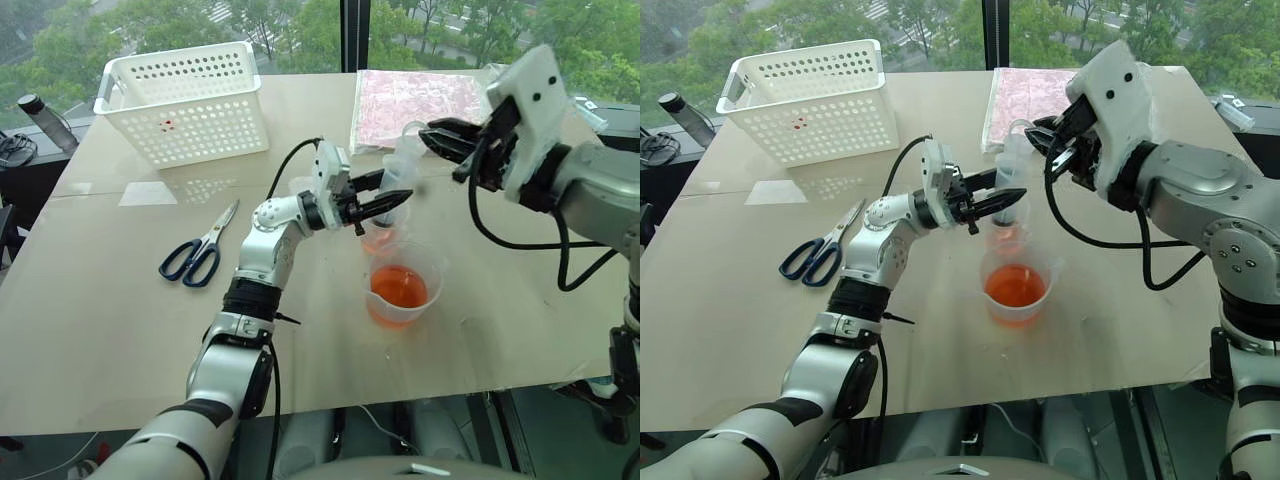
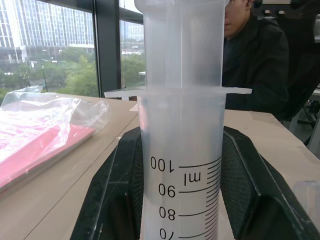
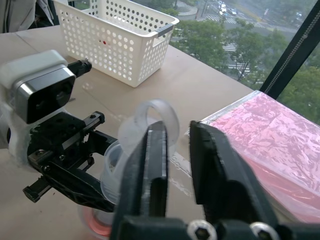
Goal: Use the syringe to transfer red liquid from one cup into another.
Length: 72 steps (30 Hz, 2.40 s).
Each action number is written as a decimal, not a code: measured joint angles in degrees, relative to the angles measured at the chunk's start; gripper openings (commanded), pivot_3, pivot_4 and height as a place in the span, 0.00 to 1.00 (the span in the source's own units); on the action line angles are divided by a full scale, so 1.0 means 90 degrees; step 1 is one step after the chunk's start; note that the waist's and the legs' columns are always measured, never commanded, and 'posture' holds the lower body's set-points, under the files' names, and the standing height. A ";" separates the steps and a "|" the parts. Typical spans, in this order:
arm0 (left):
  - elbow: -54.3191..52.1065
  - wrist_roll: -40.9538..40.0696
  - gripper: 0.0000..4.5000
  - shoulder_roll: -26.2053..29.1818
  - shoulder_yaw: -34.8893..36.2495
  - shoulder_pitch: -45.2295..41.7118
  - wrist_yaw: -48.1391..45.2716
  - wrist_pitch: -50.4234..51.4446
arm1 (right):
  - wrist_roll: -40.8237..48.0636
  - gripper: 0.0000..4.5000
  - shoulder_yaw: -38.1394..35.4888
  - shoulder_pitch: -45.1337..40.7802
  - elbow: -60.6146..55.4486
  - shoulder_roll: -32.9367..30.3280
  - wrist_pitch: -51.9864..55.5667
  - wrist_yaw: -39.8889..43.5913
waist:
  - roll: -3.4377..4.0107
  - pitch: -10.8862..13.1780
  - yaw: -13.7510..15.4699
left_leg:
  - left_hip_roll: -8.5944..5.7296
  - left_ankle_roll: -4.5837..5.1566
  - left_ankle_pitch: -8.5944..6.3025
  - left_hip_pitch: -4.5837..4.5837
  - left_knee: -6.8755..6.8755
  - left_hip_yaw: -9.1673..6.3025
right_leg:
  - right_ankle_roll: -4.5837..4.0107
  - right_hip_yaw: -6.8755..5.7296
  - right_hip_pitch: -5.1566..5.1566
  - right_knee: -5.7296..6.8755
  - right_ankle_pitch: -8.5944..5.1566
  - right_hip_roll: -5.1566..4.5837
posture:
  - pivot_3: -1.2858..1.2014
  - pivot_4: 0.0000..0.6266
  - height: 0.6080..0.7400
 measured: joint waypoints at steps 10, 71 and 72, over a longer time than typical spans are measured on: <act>0.0000 -0.0066 0.32 -0.0024 0.0035 0.0046 -0.0003 0.0081 | -0.0484 0.01 0.0256 -0.0243 -0.0025 0.0198 0.0138 0.0262 | 0.0001 -0.0001 -0.0009 | -0.0003 0.0000 0.0000 0.0002 0.0000 0.0001 | 0.0001 0.0000 0.0000 0.0002 0.0000 0.0005 | 0.52 0.24 1.00; -0.0730 -0.0950 0.32 -0.0063 0.0768 -0.0655 0.0816 0.1417 | -0.0144 0.98 -0.1432 0.1954 -0.1021 0.0035 -0.0834 0.2794 | 0.0004 -0.0003 -0.0001 | -0.0009 -0.0002 0.0002 0.0005 0.0009 -0.0010 | 0.0004 -0.0003 0.0003 0.0010 0.0002 0.0003 | 0.52 0.24 1.00; -0.0747 -0.1148 0.32 -0.0062 0.0821 -0.0758 0.1001 0.1784 | 0.0010 0.98 -0.1707 0.2224 -0.1116 -0.0139 -0.0859 0.2863 | 0.0003 -0.0002 0.0010 | -0.0007 -0.0002 0.0002 0.0002 0.0009 -0.0013 | 0.0004 -0.0004 0.0003 0.0010 0.0002 0.0003 | 0.52 0.24 1.00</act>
